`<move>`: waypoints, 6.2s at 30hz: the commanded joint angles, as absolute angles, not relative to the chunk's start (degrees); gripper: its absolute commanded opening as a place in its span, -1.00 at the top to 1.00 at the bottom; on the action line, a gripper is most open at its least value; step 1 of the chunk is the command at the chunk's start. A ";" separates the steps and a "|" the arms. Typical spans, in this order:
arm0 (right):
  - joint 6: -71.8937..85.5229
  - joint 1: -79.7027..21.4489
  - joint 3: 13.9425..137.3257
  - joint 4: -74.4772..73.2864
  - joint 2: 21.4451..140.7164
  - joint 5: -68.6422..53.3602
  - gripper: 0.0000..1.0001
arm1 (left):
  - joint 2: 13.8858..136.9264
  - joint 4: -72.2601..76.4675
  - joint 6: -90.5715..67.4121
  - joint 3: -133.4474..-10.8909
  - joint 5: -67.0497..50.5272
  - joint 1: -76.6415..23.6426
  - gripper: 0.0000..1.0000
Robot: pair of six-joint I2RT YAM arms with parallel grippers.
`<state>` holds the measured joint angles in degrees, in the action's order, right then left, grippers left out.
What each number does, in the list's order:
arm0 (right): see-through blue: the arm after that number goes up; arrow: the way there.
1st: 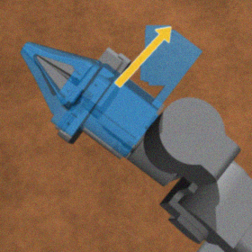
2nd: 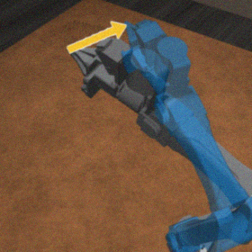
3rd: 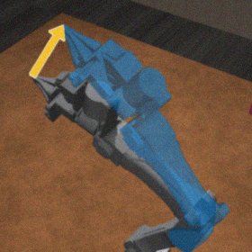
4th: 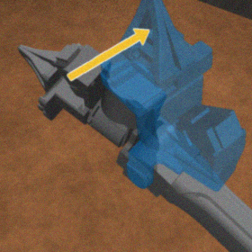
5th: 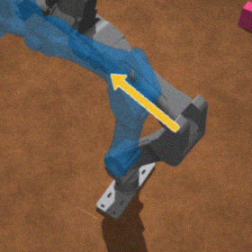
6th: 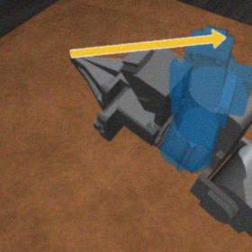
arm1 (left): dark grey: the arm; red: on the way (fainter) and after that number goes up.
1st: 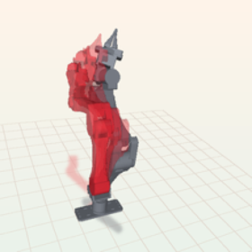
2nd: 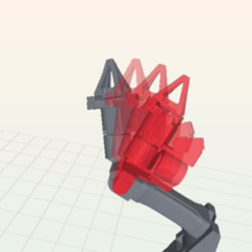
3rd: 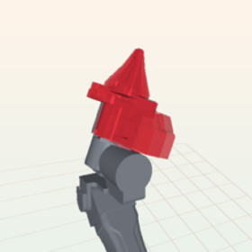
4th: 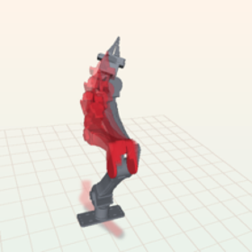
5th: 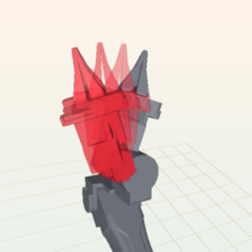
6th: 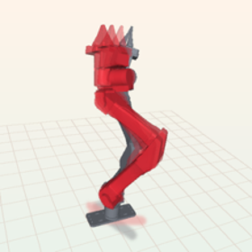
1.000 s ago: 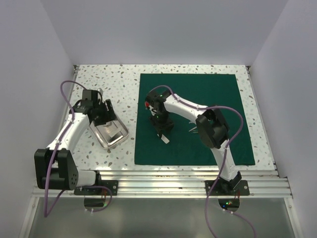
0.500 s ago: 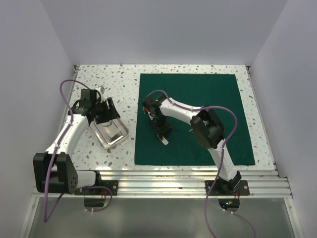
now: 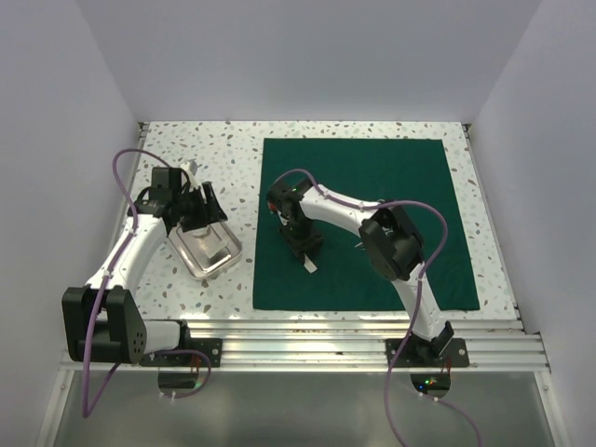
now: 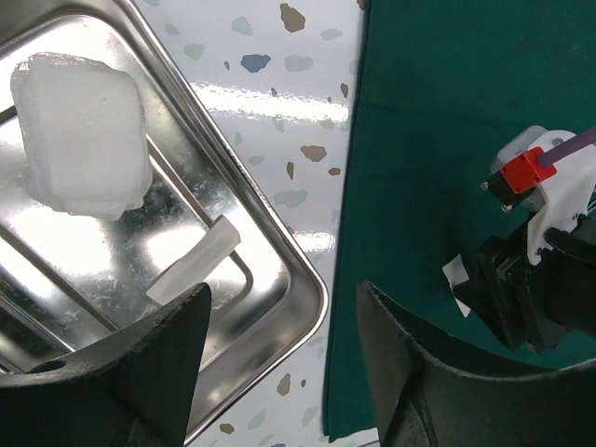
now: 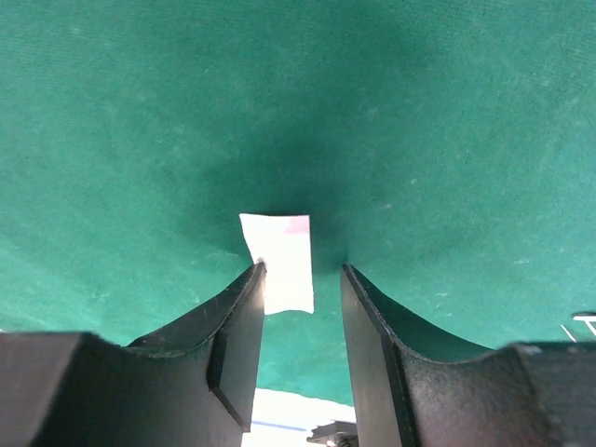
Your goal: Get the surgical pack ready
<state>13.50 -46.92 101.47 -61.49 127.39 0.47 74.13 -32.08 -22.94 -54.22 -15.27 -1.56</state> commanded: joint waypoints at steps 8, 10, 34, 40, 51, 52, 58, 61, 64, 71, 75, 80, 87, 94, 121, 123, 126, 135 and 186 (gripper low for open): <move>14.68 -48.16 100.99 -61.35 124.71 0.09 0.10 | 74.97 -29.18 -21.27 -54.58 -17.40 -1.23 -0.36; 14.94 -48.43 100.81 -61.00 124.89 0.09 0.10 | 74.88 -29.27 -21.10 -54.49 -17.49 -1.23 -0.36; 14.86 -48.87 98.44 -58.98 122.18 3.70 0.38 | 74.71 -25.15 -20.48 -53.18 -26.18 -1.23 -0.40; 12.31 -48.78 95.19 -58.01 112.70 -0.26 0.41 | 75.41 -19.35 -21.18 -51.59 -38.40 -3.68 -0.46; 7.57 -48.87 87.81 -58.27 95.02 -6.06 0.40 | 76.20 6.54 -41.90 -42.99 -54.31 -14.76 -0.51; 6.51 -48.87 86.41 -58.01 93.79 -6.76 0.40 | 75.68 7.55 -44.27 -42.98 -54.32 -16.07 -0.53; 6.15 -48.96 82.54 -57.05 86.32 -9.31 0.40 | 76.29 11.76 -50.87 -44.30 -53.26 -21.79 -0.57; 6.50 -48.96 81.65 -57.22 84.73 -9.49 0.40 | 77.34 15.29 -55.80 -44.56 -51.86 -26.17 -0.57; 7.03 -48.96 81.12 -57.13 83.67 -9.41 0.40 | 80.23 14.51 -55.99 -46.58 -51.07 -29.43 -0.54; 6.50 -49.04 80.77 -57.83 82.18 -9.58 0.41 | 83.49 13.89 -57.22 -48.69 -52.47 -31.99 -0.38; 6.24 -49.04 80.16 -58.01 81.74 -9.67 0.40 | 85.25 14.06 -57.66 -49.74 -53.17 -33.22 -0.15; 5.89 -49.04 80.07 -58.09 81.91 -9.49 0.40 | 87.36 19.23 -60.81 -49.66 -55.28 -34.63 0.53; 10.79 -48.52 81.03 -61.16 84.28 -1.94 -0.09 | 83.86 17.33 -58.82 -46.85 -54.23 -30.44 1.00; 18.19 -42.28 77.44 -60.91 82.88 -3.95 -0.43 | 73.57 -24.18 -31.49 -50.34 -40.47 -8.37 1.00; 31.63 -14.33 74.54 -58.63 94.83 -3.51 -0.27 | 77.61 -34.63 -18.98 -55.72 -17.92 5.89 0.01; 33.83 -11.70 73.22 -57.49 94.83 -5.44 -0.25 | 75.42 -33.15 -20.04 -56.77 -18.54 5.89 -0.18; 39.71 -8.18 70.41 -53.98 95.18 -9.31 -0.18 | 73.13 -31.55 -20.48 -59.32 -19.25 5.63 -0.32; 53.33 -3.87 69.60 -49.48 98.79 -10.30 0.03 | 84.35 -23.29 -17.76 -67.40 -24.87 -10.25 -0.36; 39.82 -9.31 67.50 -48.37 88.25 -9.61 1.00 | 89.92 -11.62 -22.22 -67.95 -48.76 -18.19 -0.89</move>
